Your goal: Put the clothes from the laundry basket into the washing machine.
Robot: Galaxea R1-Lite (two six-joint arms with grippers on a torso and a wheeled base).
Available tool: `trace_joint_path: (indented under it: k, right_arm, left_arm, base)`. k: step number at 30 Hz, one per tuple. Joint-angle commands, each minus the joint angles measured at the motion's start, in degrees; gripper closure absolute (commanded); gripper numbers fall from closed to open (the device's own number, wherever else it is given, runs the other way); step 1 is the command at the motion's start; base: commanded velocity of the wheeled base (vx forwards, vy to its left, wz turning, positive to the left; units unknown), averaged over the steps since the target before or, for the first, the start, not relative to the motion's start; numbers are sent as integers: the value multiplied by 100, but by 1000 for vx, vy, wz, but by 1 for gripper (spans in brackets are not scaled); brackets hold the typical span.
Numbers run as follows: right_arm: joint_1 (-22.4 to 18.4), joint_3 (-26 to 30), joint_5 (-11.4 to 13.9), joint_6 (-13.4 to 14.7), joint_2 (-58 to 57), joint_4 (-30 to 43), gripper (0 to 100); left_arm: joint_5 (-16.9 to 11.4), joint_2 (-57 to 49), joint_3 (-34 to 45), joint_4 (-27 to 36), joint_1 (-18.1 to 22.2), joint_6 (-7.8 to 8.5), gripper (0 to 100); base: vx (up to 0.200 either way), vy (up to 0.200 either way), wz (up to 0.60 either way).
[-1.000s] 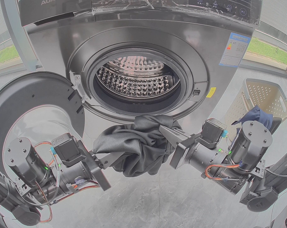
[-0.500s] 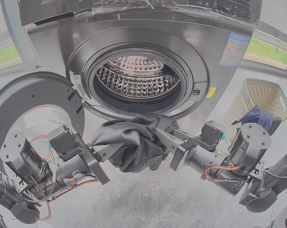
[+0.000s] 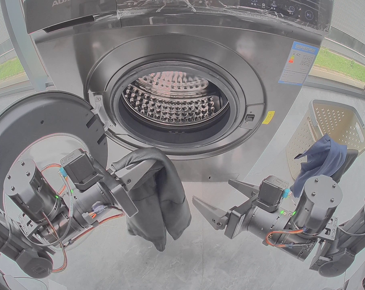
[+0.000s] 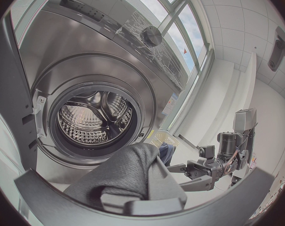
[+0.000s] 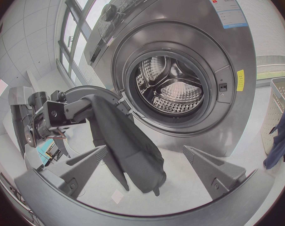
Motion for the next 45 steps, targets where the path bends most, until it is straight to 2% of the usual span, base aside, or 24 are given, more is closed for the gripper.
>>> trace_joint_path:
  k: [1, 7, 16, 21, 30, 38, 45]
  right_arm:
    - [55, 130, -1, -5, -5, 1, 0]
    - [63, 51, 8, -31, 30, -8, 0]
    - [318, -10, 16, -49, 136, -16, 0]
    - [318, -125, 16, -146, 294, -34, 0]
    - [178, -837, 16, -269, 795, -236, 0]
    - [-104, -1724, 25, -444, 1384, -219, 0]
    - [-235, -2023, 34, -497, 1700, -210, 0]
  left_arm:
    - [6, 64, -68, -6, 41, 7, 100]
    - [50, 72, -77, 3, 32, 33, 100]
    - [577, 195, -420, 3, 23, 7, 100]
    - [577, 178, -437, 3, -29, -28, 100]
    - [524, 90, -393, -6, -56, -19, 100]
    - [516, -59, -305, -15, -302, -19, 100]
    - [454, -95, -253, -15, -302, -10, 100]
  base:
    - [0, 0, 0]
    - [0, 0, 0]
    - [0, 0, 0]
    - [0, 0, 0]
    - [0, 0, 0]
    - [0, 0, 0]
    - [0, 0, 0]
